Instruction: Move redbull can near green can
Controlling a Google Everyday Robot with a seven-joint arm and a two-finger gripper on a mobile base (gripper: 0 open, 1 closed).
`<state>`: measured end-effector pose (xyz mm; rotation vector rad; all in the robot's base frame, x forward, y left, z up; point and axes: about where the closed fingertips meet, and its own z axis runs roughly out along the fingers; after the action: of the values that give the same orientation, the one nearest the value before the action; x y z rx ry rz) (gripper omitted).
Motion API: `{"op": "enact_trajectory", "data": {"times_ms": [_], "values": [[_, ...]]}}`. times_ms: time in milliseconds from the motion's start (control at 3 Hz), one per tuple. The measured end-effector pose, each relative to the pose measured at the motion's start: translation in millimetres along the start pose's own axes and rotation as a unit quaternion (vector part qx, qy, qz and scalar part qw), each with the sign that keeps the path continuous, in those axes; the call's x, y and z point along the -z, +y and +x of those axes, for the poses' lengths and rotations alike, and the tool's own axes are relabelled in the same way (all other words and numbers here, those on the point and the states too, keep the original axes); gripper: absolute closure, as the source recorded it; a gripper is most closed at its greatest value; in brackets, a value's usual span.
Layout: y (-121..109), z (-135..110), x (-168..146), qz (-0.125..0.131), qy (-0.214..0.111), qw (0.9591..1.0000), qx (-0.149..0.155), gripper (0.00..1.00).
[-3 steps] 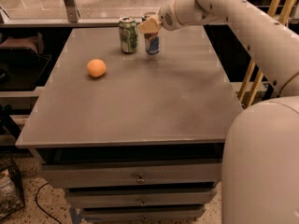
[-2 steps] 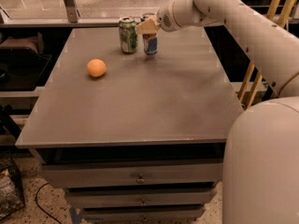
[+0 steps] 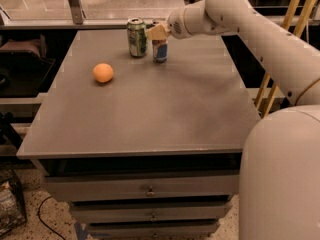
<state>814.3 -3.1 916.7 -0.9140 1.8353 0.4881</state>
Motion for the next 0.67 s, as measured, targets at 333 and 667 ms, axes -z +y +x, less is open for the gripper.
{"op": "enact_trajectory", "data": {"times_ms": [333,667], "values": [[-5.7,5.1,-3.9,0.001,-0.011,0.9999,-0.013,1.00],[-4.2,6.1,-6.9,-0.001,-0.011,0.9998,-0.014,0.84]]}}
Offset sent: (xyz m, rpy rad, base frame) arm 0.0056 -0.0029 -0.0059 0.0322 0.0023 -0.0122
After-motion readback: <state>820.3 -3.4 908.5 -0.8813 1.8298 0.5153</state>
